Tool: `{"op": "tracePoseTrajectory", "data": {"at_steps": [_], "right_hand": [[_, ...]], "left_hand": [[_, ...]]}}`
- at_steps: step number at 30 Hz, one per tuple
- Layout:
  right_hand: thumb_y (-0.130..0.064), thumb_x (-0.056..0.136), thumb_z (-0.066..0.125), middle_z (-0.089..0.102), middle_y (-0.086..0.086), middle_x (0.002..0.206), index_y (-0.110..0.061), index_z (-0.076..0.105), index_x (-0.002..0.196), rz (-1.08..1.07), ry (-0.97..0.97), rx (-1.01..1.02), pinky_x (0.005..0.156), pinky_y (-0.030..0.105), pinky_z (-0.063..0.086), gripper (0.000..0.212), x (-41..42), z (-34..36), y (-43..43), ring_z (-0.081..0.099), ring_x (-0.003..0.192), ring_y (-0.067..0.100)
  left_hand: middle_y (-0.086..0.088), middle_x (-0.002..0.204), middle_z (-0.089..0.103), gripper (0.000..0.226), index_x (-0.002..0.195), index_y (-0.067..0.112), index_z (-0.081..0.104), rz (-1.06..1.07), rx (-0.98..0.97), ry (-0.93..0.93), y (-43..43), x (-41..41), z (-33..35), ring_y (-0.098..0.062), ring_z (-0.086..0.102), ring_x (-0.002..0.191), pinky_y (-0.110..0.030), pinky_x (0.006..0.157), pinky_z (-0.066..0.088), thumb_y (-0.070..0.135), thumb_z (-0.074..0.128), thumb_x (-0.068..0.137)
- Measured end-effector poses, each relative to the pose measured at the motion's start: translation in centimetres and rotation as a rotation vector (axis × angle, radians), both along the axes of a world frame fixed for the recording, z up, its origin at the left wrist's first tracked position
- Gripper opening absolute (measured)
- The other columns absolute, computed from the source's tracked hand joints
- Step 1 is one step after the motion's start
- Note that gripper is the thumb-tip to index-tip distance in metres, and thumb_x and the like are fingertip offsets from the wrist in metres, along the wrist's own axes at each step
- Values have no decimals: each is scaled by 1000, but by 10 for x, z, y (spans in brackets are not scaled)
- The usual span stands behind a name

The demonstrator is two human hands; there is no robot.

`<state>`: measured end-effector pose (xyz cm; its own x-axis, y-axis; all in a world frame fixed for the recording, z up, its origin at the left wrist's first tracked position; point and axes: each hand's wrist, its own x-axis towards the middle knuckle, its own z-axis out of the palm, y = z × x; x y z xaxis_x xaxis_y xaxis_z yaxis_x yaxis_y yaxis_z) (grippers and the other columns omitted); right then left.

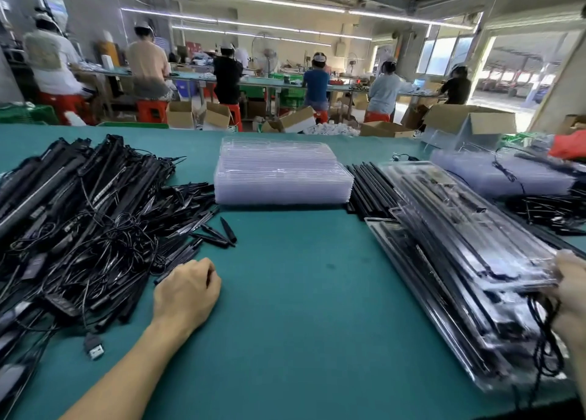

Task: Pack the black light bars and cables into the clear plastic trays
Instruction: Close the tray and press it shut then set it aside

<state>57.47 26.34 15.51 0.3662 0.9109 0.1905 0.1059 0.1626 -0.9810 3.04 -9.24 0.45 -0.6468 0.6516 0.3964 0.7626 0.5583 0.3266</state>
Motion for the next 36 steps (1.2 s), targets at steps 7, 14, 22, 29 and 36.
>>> {"op": "tracePoseTrajectory", "data": {"at_steps": [7,14,22,29,36], "right_hand": [[-42,89,61,57,13,122,-30,57,106,-91,-34,-47,84,39,55,21,1,-31,-13,56,104,26],[-33,82,69,43,18,144,-30,47,133,-42,-444,-140,102,60,41,56,-110,-64,-120,45,125,39],[-8,89,48,56,20,131,-26,62,119,-120,-896,-100,92,60,47,38,-140,-73,-133,55,112,46],[-74,80,52,41,22,146,-32,34,144,26,-1466,-249,111,52,26,78,-177,-66,-161,33,135,38],[-46,97,44,18,20,159,-41,33,148,-51,-1529,-122,114,48,17,53,-196,-91,-169,10,146,41]], "left_hand": [[10,75,55,16,84,23,60,17,-10,-7,1,-3,-3,-16,47,69,-30,58,36,34,53,94],[9,75,57,16,83,22,60,21,-5,-8,1,-3,-2,-16,46,67,-29,57,35,34,55,93],[10,75,58,16,83,23,60,15,7,-12,1,-4,-4,-15,48,67,-28,57,36,35,55,93],[10,73,54,16,80,22,58,21,11,-12,1,-5,-5,-16,45,67,-29,57,35,33,56,92],[12,70,51,15,79,24,57,15,15,-18,1,-6,-7,-15,45,67,-29,57,34,34,58,91]]}}
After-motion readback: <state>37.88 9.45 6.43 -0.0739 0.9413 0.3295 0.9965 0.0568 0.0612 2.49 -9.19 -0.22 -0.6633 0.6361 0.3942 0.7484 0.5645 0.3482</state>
